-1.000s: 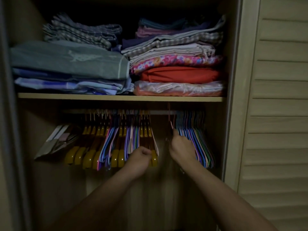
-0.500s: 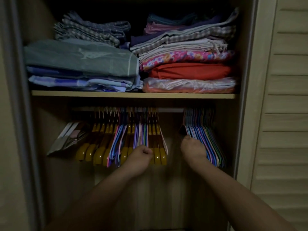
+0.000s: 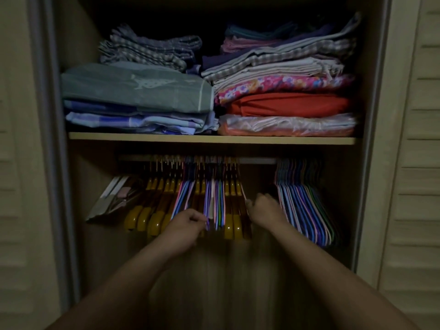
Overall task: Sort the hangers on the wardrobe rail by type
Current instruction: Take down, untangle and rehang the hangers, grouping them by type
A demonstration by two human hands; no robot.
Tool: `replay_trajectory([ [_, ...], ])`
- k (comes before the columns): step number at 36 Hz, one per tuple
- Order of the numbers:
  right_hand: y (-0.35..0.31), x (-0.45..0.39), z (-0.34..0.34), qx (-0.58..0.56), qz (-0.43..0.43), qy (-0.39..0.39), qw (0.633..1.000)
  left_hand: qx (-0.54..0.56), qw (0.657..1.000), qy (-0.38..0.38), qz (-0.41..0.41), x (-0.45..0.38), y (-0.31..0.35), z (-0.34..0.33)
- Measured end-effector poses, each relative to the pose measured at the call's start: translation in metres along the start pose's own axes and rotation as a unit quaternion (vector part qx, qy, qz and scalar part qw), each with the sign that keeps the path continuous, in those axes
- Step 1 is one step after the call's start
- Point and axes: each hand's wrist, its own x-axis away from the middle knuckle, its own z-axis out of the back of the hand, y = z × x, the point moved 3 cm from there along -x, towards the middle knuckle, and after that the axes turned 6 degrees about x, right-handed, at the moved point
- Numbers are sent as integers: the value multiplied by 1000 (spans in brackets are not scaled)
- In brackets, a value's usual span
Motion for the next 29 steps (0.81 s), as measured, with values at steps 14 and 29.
replay_trajectory([
  [14, 9, 18, 11, 78, 66, 213, 972, 3, 1000, -22, 22, 13, -14, 23],
  [29, -4, -7, 31, 96, 21, 123, 988, 134, 982, -72, 115, 41, -62, 7],
])
